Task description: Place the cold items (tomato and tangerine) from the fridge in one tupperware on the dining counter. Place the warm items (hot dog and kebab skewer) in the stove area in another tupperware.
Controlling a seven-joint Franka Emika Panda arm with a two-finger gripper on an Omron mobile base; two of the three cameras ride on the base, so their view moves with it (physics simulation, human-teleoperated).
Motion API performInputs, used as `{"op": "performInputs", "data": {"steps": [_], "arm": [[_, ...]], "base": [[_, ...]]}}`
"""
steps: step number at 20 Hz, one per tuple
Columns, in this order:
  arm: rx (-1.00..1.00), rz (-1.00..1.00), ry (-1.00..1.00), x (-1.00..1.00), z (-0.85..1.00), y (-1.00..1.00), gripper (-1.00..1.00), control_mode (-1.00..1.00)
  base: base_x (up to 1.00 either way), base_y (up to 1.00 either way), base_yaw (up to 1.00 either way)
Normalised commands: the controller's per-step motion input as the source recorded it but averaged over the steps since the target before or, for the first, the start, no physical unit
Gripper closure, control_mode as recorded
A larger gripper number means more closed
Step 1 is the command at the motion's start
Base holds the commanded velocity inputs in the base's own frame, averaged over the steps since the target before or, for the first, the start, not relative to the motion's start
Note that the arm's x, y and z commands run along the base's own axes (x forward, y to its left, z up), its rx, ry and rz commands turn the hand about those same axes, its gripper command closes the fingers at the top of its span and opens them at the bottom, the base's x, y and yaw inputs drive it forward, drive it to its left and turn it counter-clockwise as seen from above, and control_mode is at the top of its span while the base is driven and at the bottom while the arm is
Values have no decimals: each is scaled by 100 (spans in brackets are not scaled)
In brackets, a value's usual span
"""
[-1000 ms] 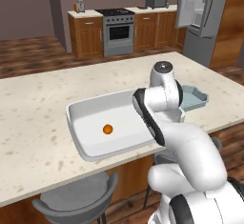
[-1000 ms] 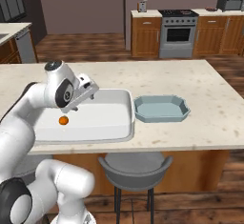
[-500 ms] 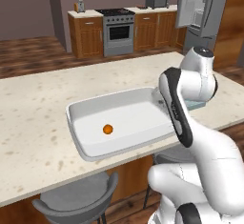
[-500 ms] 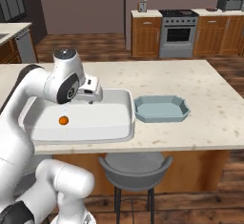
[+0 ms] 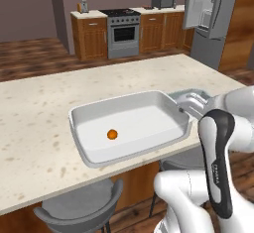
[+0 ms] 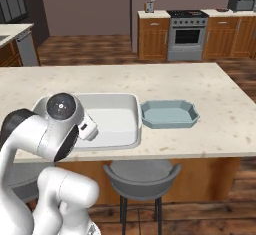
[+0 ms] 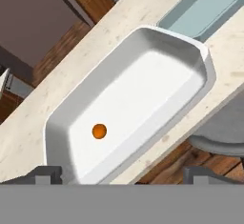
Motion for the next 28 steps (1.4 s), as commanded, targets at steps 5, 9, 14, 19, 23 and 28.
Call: {"op": "performInputs", "data": {"steps": [5, 9, 14, 19, 23, 28], "arm": [[3, -15, 0, -38, 30, 0, -100, -100], [-2, -13, 28, -40, 48, 0, -100, -100], [-3, -5, 15, -40, 11, 0, -100, -100], [-1, 0, 5, -25, -4, 0, -100, -100], [0, 0, 0, 0, 0, 0, -100, 100], [0, 0, 0, 0, 0, 0, -100, 100]], "base": [[0, 0, 0], [0, 0, 0], [0, 0, 0], [0, 0, 0], [-48, -6, 0], [-68, -12, -4]]}}
